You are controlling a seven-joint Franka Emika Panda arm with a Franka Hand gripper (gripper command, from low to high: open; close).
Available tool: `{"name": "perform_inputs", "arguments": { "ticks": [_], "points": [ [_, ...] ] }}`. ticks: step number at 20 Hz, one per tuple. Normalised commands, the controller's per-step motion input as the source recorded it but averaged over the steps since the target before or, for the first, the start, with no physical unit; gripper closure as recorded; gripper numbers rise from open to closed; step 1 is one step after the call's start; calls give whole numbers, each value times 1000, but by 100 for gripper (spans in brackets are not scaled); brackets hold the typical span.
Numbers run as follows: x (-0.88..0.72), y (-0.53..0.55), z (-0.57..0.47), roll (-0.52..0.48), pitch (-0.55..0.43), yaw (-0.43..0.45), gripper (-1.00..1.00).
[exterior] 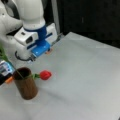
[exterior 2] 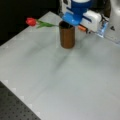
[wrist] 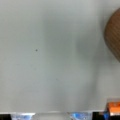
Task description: Flower insertion into a vase
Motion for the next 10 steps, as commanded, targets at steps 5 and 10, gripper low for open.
{"name": "perform_inputs", "arguments": {
  "ticks": [5,10],
  "points": [
    [-71,262,-168,79,-185,-113,-100],
    [-34,349,-144,60,-146,-143,-100]
  ]
}}
